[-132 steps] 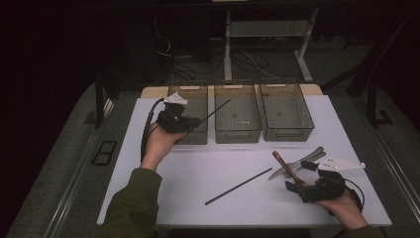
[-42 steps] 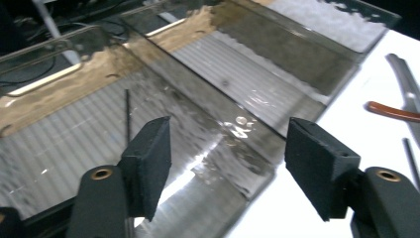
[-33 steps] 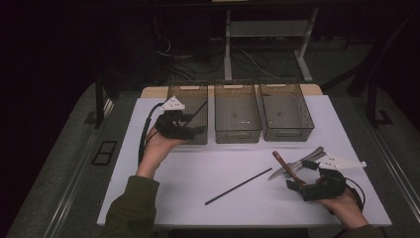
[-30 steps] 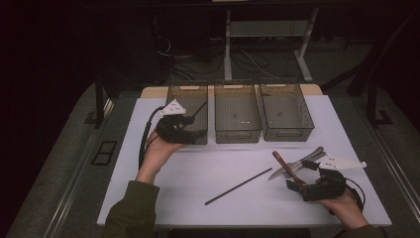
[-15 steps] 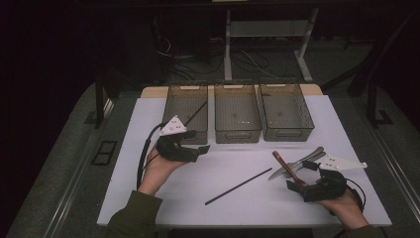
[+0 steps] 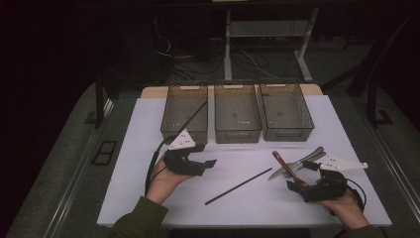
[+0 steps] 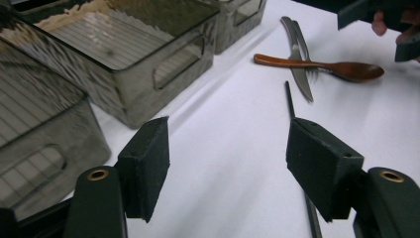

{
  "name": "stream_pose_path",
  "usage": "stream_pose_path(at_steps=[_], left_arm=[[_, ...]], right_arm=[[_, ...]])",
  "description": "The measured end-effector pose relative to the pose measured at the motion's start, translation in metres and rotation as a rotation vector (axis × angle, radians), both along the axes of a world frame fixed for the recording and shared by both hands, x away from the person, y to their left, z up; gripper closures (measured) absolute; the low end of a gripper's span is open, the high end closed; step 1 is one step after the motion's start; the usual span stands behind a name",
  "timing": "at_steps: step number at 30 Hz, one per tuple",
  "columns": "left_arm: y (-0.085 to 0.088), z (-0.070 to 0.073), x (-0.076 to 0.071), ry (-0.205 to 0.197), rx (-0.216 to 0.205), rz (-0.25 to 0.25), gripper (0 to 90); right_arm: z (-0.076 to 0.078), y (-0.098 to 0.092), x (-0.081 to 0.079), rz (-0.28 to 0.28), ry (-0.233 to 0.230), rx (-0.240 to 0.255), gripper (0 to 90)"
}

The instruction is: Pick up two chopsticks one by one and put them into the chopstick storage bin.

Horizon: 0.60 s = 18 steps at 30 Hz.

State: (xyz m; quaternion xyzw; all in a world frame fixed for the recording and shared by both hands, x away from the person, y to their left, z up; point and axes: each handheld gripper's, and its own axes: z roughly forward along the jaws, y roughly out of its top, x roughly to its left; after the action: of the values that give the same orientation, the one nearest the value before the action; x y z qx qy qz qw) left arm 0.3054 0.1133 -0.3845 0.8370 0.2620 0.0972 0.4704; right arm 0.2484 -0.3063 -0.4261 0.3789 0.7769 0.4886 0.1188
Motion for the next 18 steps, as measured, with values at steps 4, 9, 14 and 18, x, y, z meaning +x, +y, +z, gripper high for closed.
stream_pose_path(at_steps=[4,9,14,18], left_arm=[[-0.004,-0.004,-0.007,-0.001,0.009,-0.018,36.3],[-0.007,-0.008,-0.014,0.002,0.008,-0.029,41.2],[-0.011,-0.017,-0.021,0.023,0.024,-0.043,47.6],[-0.016,-0.025,-0.022,0.048,0.042,-0.064,53.2]], right_arm=[[0.0,0.001,0.0,0.001,-0.003,-0.005,0.9],[-0.001,0.001,0.0,0.001,-0.002,-0.009,0.9],[0.0,0.001,0.0,0.0,-0.002,-0.009,0.9],[0.0,0.0,0.0,0.0,-0.002,-0.009,0.9]])
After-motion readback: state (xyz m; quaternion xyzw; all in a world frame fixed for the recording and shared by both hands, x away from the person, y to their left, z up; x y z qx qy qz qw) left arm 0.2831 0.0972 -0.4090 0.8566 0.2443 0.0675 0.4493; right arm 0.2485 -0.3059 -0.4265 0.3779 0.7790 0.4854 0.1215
